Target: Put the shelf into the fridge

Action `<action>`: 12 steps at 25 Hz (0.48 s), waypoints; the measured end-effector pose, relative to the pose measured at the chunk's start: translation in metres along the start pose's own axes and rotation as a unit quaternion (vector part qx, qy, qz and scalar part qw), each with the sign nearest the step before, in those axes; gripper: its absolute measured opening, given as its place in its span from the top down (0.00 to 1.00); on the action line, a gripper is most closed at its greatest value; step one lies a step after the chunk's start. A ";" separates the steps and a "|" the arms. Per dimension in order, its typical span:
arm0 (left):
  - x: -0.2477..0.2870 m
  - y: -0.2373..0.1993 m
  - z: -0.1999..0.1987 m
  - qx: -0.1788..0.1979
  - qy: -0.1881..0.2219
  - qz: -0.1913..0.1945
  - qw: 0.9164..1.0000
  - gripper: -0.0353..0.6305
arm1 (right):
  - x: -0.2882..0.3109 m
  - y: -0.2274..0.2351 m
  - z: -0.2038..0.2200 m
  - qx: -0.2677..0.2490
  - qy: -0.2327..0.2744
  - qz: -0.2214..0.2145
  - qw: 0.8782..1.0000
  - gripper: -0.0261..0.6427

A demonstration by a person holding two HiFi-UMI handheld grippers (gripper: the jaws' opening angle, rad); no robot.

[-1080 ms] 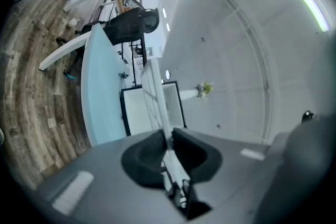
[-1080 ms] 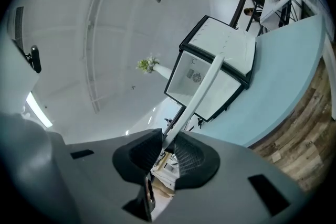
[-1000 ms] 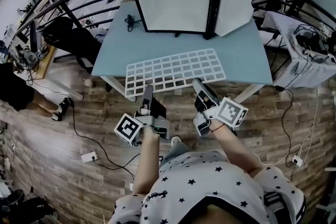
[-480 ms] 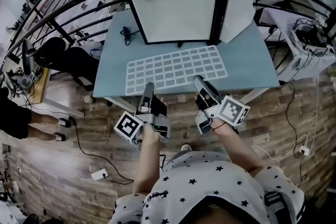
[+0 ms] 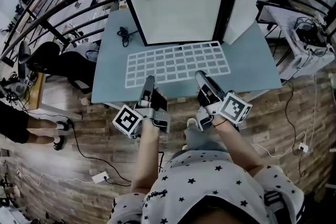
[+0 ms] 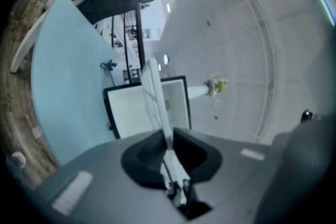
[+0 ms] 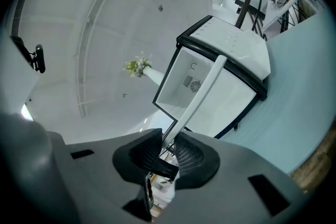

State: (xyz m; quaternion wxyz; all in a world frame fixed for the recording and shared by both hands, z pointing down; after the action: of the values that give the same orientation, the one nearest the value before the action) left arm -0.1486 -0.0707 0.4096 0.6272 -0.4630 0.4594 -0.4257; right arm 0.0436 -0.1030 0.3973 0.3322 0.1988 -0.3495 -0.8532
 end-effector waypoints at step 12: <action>0.062 -0.013 -0.026 0.001 -0.020 0.008 1.000 0.88 | 0.052 0.026 -0.021 -0.009 0.019 0.004 1.000 0.87</action>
State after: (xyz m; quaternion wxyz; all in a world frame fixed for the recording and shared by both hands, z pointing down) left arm -0.1621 -0.1382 0.4075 0.6402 -0.4666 0.4504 -0.4117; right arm 0.0302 -0.1633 0.3969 0.3442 0.2109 -0.3362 -0.8509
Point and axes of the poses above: the fingertips, and each gripper's own axes: x forward along the fingers, y to its right, z out of its underside, the point moved 2 cm from there along -x, backward along the fingers, and after that the axes turned 5 degrees about -x, right-handed, at the moved point
